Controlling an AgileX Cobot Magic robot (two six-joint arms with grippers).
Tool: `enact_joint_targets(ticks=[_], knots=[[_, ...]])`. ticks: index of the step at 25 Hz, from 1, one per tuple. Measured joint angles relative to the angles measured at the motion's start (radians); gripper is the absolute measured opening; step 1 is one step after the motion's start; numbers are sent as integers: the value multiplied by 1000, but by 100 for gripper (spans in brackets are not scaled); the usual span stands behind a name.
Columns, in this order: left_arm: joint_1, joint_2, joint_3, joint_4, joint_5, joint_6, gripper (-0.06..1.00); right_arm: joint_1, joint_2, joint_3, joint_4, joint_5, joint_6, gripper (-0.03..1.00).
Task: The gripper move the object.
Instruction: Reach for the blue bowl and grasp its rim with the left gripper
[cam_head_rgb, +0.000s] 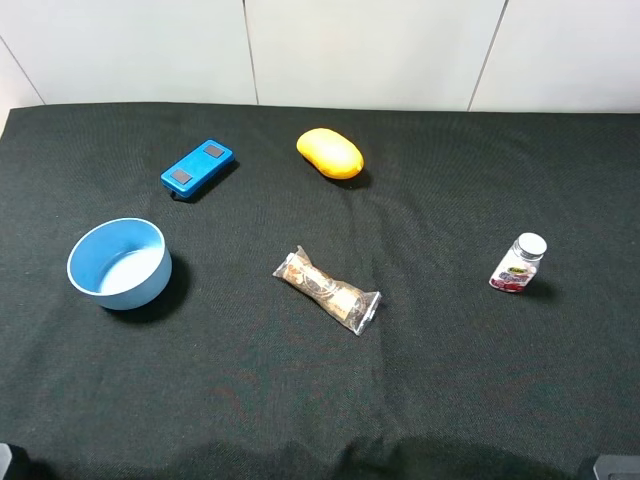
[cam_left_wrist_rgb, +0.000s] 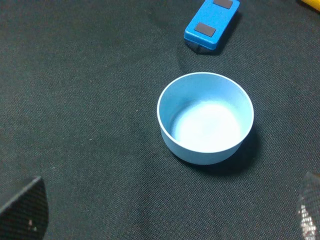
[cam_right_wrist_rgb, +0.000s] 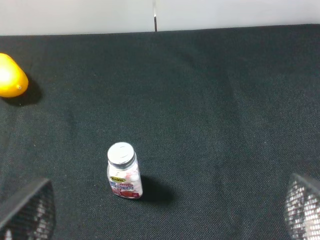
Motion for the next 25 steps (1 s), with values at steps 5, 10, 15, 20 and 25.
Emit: enact_joint_targets(ticks=[5, 10, 15, 20, 25], knots=[[0, 0, 0, 0, 0, 0, 100, 0, 0, 0, 0, 0, 0, 69], [0, 0, 0, 0, 0, 0, 100, 0, 0, 0, 0, 0, 0, 69], [0, 0, 0, 0, 0, 0, 100, 0, 0, 0, 0, 0, 0, 69], [0, 0, 0, 0, 0, 0, 100, 0, 0, 0, 0, 0, 0, 69], [0, 0, 0, 0, 0, 0, 100, 0, 0, 0, 0, 0, 0, 69]])
